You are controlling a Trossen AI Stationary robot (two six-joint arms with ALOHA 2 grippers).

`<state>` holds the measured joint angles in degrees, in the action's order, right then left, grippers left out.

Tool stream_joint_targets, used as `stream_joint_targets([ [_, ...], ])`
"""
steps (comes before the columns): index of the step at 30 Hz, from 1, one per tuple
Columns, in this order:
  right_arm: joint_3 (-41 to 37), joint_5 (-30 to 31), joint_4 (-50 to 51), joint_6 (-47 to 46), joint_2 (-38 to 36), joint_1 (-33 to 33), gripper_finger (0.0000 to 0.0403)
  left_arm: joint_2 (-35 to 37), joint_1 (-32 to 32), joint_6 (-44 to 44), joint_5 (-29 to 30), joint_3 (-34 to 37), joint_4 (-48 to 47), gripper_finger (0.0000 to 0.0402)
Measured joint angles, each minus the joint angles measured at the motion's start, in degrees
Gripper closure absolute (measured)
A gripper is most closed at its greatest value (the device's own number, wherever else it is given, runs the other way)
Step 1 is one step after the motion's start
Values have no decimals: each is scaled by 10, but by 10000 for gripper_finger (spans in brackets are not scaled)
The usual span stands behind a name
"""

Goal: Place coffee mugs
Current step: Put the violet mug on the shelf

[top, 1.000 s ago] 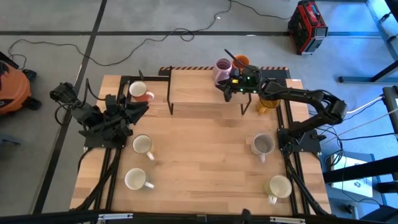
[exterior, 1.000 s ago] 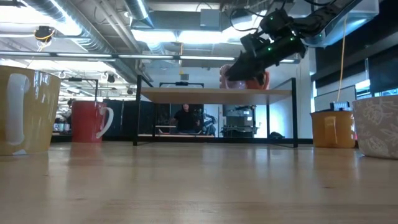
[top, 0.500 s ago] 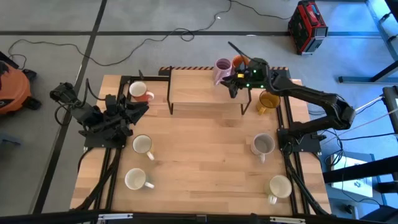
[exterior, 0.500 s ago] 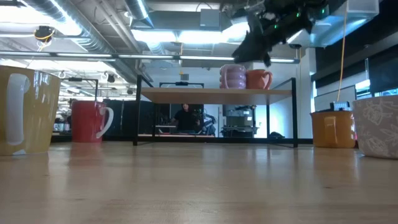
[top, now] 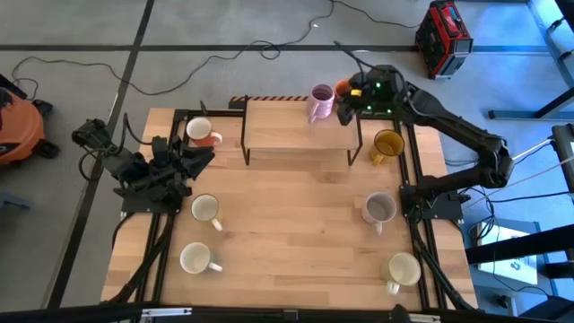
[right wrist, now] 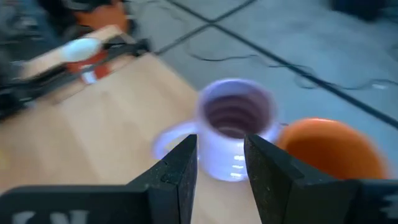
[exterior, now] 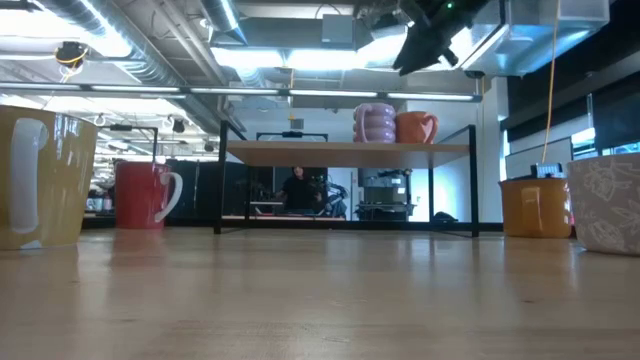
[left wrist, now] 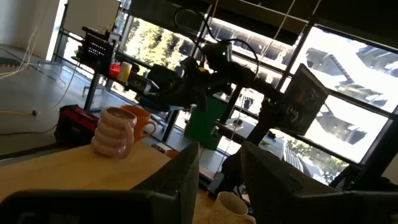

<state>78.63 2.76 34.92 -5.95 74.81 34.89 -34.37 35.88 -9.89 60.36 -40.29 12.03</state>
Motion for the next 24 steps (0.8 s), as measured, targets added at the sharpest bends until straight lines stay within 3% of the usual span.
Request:
stream_joint_targets([
  [3,16,15,13,-11,0,0,281,0,0,0,0,0,0,288],
  [11,2,-29,37,-13,27,-13,281,0,0,0,0,0,0,288],
  [24,1,46,24,2,96,-37,281,-1,0,0,0,0,0,288],
])
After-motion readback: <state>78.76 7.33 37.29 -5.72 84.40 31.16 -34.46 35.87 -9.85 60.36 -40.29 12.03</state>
